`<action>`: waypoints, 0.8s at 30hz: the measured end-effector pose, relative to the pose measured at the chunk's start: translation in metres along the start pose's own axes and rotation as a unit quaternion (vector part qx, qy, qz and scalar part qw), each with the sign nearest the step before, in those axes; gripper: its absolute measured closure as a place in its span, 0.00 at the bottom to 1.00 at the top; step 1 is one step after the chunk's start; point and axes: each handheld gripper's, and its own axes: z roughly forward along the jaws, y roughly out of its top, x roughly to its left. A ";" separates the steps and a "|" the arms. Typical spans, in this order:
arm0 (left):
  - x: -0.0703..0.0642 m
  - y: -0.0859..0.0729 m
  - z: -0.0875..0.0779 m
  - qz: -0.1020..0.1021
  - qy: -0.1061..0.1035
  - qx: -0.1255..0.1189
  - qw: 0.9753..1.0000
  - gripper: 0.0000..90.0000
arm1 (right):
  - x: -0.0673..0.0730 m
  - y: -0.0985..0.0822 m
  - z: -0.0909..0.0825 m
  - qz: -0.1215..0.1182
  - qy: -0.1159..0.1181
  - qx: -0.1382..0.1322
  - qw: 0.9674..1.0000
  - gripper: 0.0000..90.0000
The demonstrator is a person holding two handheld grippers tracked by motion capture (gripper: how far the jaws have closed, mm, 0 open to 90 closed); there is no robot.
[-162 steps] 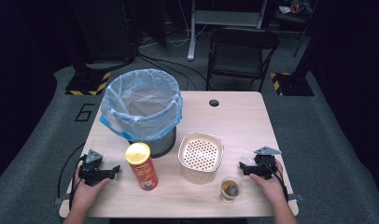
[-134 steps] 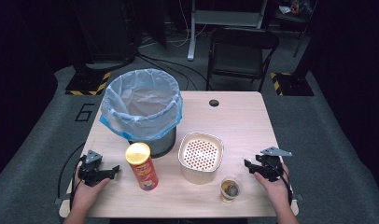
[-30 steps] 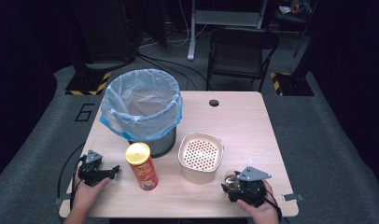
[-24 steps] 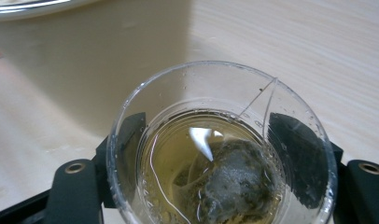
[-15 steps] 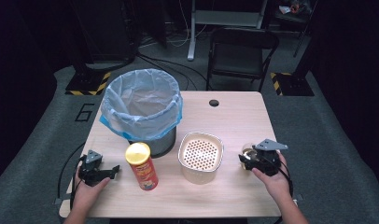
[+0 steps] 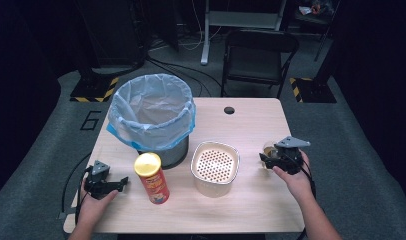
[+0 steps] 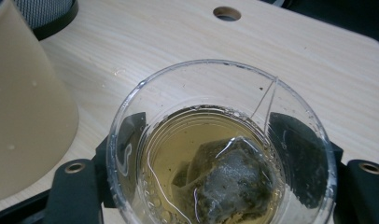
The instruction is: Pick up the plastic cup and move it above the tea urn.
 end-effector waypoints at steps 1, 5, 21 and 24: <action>0.000 0.000 0.000 0.001 0.000 0.000 1.000 0.13 | 0.000 -0.002 0.001 0.000 0.002 0.003 1.000 0.32; 0.000 0.000 0.000 0.001 0.000 0.000 1.000 0.13 | 0.003 -0.016 0.007 0.002 0.010 0.016 1.000 0.32; 0.000 0.000 0.000 0.001 0.000 0.000 1.000 0.13 | 0.000 -0.038 0.007 0.029 0.024 0.014 0.999 0.29; 0.000 0.000 0.000 0.001 0.000 0.000 1.000 0.13 | 0.001 -0.039 0.006 0.026 0.015 0.012 0.999 0.20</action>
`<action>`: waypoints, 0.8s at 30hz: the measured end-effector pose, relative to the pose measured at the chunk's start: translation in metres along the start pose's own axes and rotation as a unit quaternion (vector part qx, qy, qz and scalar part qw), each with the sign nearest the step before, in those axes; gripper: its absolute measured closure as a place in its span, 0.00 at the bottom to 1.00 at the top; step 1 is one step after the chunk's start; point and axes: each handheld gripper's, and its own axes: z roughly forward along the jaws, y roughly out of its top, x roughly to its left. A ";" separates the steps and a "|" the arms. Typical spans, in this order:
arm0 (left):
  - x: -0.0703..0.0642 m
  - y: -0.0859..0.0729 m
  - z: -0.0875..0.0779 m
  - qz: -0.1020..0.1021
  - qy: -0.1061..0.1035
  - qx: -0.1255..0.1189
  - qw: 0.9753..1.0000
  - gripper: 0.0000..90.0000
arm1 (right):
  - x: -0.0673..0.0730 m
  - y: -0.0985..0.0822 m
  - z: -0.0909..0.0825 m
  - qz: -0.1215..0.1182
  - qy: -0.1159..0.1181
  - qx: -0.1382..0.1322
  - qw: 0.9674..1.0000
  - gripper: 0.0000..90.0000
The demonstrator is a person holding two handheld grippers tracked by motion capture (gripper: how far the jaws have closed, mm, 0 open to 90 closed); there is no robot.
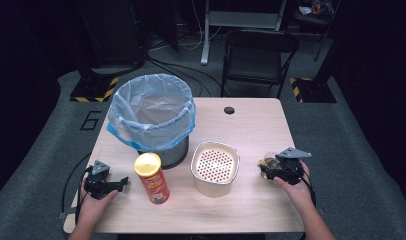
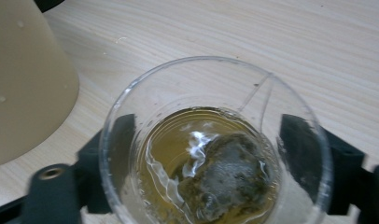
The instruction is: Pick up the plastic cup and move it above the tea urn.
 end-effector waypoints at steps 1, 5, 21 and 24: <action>0.000 0.000 0.000 0.000 0.000 0.000 1.000 0.13 | 0.000 0.001 -0.002 0.004 0.000 -0.004 1.000 0.17; 0.000 0.000 0.000 0.000 0.000 0.000 1.000 0.13 | 0.001 0.003 -0.006 0.005 -0.003 -0.010 1.000 0.16; 0.000 0.000 0.000 0.000 0.000 0.000 1.000 0.13 | 0.020 0.048 -0.045 -0.035 -0.018 -0.056 0.998 0.17; 0.000 0.000 0.000 0.000 0.000 0.000 1.000 0.13 | 0.034 0.061 -0.044 -0.044 0.008 -0.057 0.997 0.27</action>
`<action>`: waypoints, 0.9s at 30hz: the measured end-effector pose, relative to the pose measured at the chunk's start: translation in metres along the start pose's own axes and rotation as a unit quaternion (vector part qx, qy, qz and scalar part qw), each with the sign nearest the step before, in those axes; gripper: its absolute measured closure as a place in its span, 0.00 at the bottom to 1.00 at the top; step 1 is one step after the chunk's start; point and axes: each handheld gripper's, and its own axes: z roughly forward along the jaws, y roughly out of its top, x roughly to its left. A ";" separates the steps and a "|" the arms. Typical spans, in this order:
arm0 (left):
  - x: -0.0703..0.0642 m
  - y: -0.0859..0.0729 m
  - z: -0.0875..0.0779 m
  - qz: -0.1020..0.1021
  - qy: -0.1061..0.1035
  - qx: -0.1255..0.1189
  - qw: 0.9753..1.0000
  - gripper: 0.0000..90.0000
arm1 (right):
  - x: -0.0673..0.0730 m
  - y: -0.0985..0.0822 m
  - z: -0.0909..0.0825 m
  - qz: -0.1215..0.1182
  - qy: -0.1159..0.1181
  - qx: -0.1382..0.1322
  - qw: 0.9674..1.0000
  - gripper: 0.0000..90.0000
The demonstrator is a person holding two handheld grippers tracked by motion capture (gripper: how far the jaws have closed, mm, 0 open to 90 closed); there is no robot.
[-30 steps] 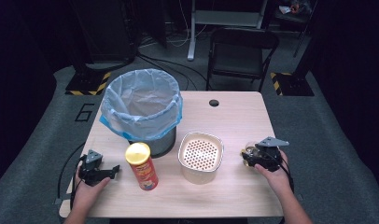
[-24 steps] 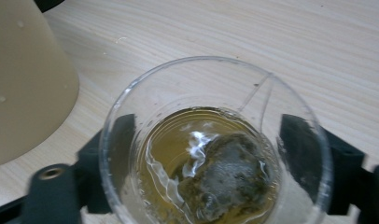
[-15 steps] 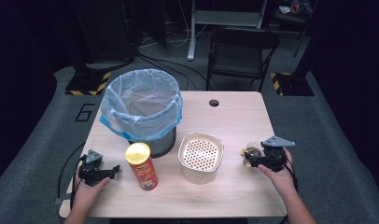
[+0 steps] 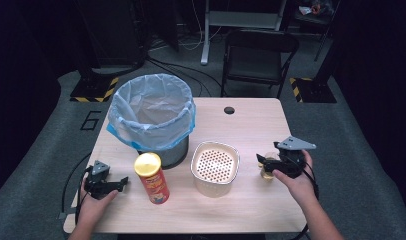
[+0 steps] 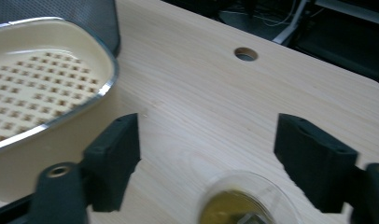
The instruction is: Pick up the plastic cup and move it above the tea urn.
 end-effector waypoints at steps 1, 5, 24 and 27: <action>0.000 0.000 0.000 0.000 0.000 0.000 1.000 0.13 | 0.005 0.004 0.002 -0.002 0.007 0.004 1.000 0.35; 0.000 0.000 0.000 0.000 0.000 0.000 1.000 0.13 | 0.025 0.016 0.015 0.008 0.044 0.019 0.999 0.55; 0.000 0.000 0.000 0.000 0.000 0.000 1.000 0.13 | 0.051 0.021 0.043 0.003 0.098 0.066 0.993 0.71; 0.000 0.000 0.000 0.000 0.000 0.000 1.000 0.13 | 0.051 0.016 0.034 0.001 0.100 0.067 0.993 0.71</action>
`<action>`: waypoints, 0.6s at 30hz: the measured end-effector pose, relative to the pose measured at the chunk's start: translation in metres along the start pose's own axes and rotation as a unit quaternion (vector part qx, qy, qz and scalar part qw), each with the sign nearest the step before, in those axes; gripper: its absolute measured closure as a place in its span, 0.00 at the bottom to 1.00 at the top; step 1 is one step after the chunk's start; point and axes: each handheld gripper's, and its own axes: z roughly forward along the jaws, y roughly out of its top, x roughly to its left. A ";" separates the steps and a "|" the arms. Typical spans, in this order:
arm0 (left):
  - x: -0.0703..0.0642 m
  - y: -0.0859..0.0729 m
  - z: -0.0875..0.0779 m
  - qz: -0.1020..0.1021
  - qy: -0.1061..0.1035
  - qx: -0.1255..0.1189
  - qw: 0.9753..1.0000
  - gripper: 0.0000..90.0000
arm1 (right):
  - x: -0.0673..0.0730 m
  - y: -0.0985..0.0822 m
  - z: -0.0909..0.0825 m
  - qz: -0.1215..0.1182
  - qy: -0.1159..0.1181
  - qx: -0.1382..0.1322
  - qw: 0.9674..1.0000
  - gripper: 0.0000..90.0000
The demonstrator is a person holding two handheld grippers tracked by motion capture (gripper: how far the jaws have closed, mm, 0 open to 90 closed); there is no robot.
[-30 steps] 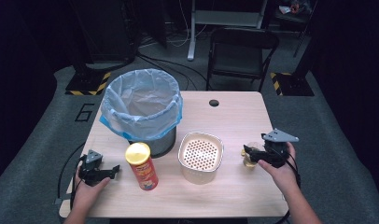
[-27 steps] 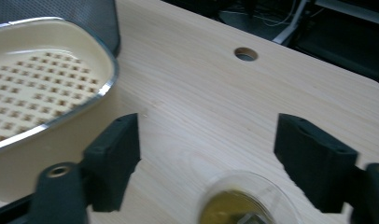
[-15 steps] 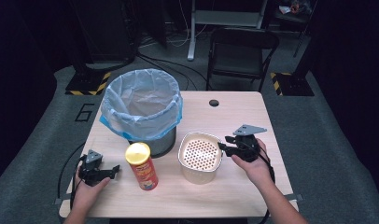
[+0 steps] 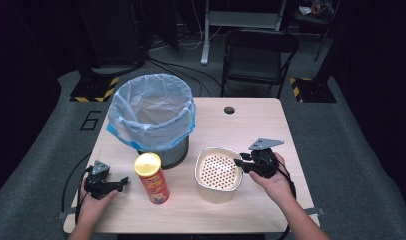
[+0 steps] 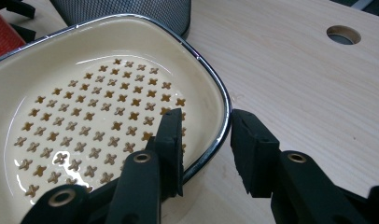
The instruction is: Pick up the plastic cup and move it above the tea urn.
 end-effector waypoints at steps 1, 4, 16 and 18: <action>0.000 0.000 0.000 0.000 0.000 0.000 1.000 0.13 | 0.000 0.000 0.000 0.000 0.000 0.000 1.000 0.71; 0.000 0.000 0.000 0.000 0.000 0.000 1.000 0.13 | 0.001 -0.009 -0.010 -0.003 0.003 -0.002 1.000 0.70; 0.000 0.000 0.000 0.000 0.000 0.000 1.000 0.13 | -0.012 -0.018 -0.046 0.015 -0.045 -0.037 0.998 0.48; 0.000 0.000 0.000 0.000 0.000 0.000 1.000 0.13 | -0.018 -0.021 -0.052 0.016 -0.080 -0.042 0.996 0.44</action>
